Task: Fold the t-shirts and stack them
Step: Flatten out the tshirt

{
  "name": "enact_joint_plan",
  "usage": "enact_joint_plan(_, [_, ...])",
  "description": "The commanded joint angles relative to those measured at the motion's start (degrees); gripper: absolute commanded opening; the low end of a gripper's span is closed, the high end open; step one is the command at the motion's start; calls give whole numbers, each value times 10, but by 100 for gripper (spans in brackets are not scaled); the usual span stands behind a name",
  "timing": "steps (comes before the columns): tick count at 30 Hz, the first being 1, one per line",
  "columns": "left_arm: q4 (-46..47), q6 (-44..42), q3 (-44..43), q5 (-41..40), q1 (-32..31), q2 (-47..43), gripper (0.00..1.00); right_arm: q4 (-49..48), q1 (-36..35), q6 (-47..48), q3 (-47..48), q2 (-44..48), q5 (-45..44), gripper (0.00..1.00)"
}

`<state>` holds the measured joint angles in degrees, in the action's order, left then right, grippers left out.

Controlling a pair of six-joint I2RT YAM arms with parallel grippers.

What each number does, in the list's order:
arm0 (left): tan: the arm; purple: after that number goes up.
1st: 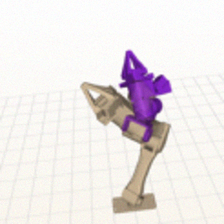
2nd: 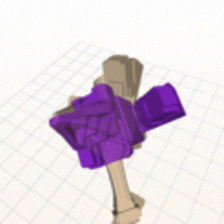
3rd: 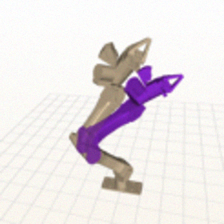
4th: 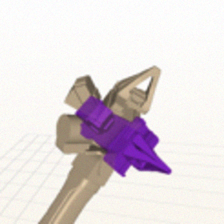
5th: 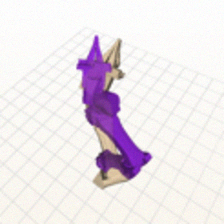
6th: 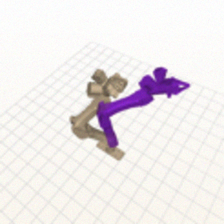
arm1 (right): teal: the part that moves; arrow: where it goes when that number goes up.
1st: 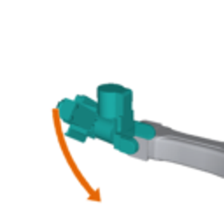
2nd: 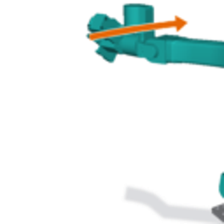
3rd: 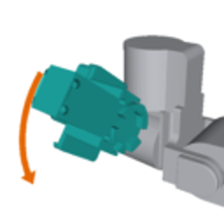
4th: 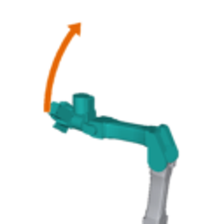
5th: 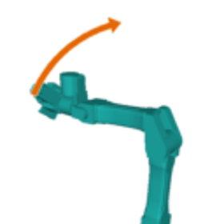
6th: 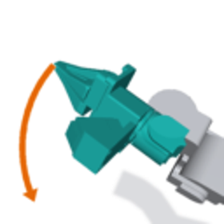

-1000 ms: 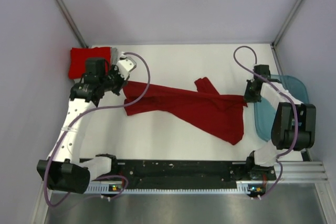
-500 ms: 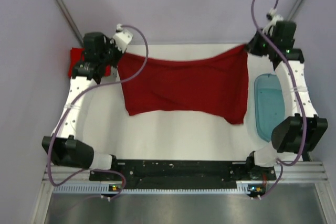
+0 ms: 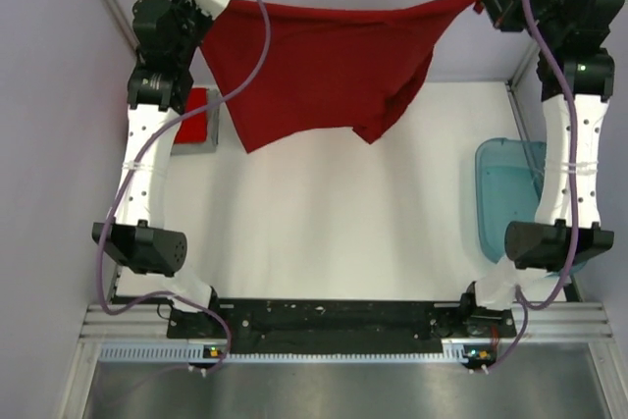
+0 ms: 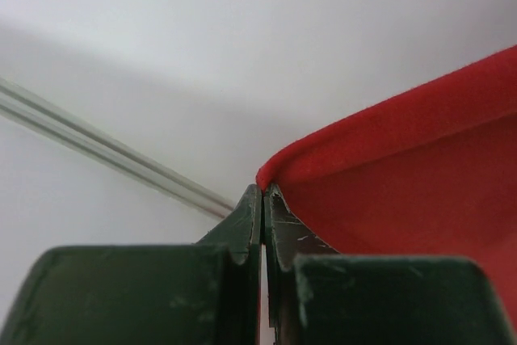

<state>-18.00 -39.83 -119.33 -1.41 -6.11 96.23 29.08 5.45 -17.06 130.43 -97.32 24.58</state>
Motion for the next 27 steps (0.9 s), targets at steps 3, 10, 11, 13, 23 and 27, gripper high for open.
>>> enact_joint_plan(3, [25,-50,183,-9,11,-115,0,32,4,62,-293,173,29,0])
enact_joint_plan(10, [-9,-69,364,-12,46,-234,0,92,-44,60,-606,389,28,0])
enact_joint_plan(11, [-20,-67,358,-22,51,-238,0,118,-44,58,-600,400,27,0])
enact_joint_plan(13, [-58,-53,325,-25,58,-249,0,171,-44,69,-551,416,4,0])
enact_joint_plan(23, [-358,-69,71,11,79,-302,0,291,-45,70,-262,464,-8,0])
enact_joint_plan(27, [-383,-89,28,-24,79,-315,0,290,-44,56,-213,464,6,0])
